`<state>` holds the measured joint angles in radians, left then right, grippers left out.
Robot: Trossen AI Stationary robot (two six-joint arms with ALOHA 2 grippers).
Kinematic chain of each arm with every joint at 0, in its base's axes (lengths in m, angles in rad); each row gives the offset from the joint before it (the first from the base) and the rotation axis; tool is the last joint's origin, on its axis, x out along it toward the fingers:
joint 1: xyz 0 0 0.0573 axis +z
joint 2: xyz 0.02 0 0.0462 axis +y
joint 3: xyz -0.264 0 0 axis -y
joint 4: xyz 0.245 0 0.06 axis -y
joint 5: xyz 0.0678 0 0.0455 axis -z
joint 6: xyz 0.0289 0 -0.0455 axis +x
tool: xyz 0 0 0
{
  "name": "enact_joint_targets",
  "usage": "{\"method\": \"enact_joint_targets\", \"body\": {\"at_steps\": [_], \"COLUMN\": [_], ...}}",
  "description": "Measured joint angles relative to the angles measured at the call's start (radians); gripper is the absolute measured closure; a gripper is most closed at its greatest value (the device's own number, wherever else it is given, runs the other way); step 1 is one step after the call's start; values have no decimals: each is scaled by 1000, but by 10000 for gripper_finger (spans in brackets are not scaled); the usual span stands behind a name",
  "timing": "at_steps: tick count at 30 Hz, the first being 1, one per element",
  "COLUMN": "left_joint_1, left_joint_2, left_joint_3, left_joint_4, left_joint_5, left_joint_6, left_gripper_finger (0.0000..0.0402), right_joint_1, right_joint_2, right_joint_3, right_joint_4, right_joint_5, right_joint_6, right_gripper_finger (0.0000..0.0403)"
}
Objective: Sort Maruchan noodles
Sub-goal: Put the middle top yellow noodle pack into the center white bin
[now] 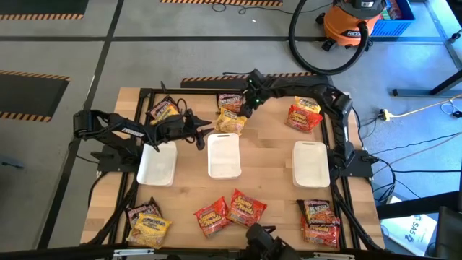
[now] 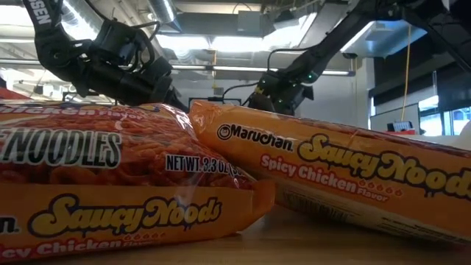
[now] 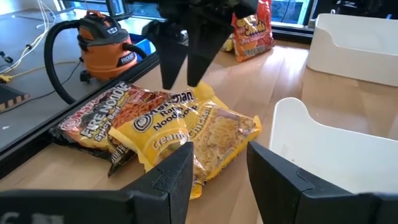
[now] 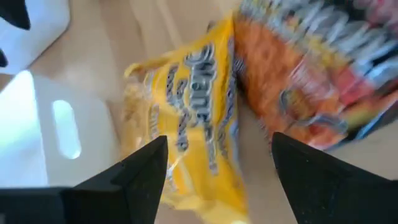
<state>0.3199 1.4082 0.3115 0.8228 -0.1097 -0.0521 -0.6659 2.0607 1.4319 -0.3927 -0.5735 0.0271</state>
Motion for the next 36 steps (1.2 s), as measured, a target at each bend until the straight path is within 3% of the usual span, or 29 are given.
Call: {"method": "enact_joint_targets", "body": {"at_steps": [11, 17, 31, 36], "left_joint_1": [0, 0, 0, 0], "left_joint_2": [0, 0, 0, 0], "left_joint_3": [0, 0, 0, 0], "left_joint_4": [-1, -1, 0, 0], "left_joint_5": [1, 3, 3, -1], "left_joint_6": [0, 0, 0, 1], "left_gripper_finger": [258, 258, 258, 258], "right_joint_1": [36, 58, 110, 109], "right_joint_2": [55, 54, 96, 96], "right_joint_3": [16, 16, 17, 17], "right_joint_4": [33, -34, -17, -18], "right_joint_5": [-31, -69, -58, -73], "right_joint_6": [64, 67, 50, 39], "right_gripper_finger": [122, 136, 229, 296]}}
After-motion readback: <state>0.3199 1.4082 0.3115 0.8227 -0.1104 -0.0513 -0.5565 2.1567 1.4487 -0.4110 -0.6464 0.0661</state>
